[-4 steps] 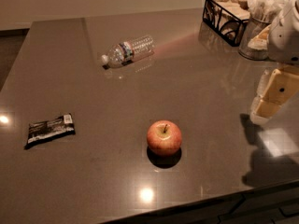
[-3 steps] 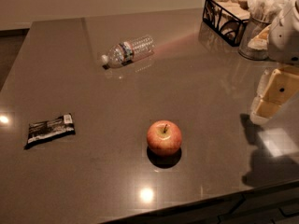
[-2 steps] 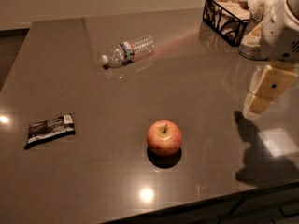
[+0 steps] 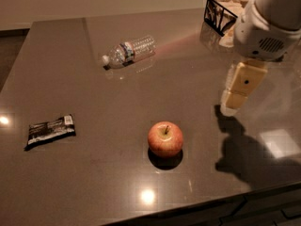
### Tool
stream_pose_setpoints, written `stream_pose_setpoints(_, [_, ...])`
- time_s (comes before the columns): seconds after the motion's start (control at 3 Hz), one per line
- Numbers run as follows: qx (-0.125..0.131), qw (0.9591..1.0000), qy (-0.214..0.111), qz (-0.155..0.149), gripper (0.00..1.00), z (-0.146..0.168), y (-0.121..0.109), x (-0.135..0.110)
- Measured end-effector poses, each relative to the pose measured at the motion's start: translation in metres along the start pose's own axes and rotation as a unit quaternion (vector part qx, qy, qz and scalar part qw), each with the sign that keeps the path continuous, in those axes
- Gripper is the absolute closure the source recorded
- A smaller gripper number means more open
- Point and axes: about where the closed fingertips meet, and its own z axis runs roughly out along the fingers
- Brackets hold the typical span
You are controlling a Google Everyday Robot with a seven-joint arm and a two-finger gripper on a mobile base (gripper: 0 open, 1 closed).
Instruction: Move rxbar chocolate near apple
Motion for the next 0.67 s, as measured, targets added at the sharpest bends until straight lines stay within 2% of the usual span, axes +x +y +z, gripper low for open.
stream_pose_setpoints(0.67, [-0.036, 0.9987, -0.017, -0.031, 0.0, 0.045, -0.008, -0.066])
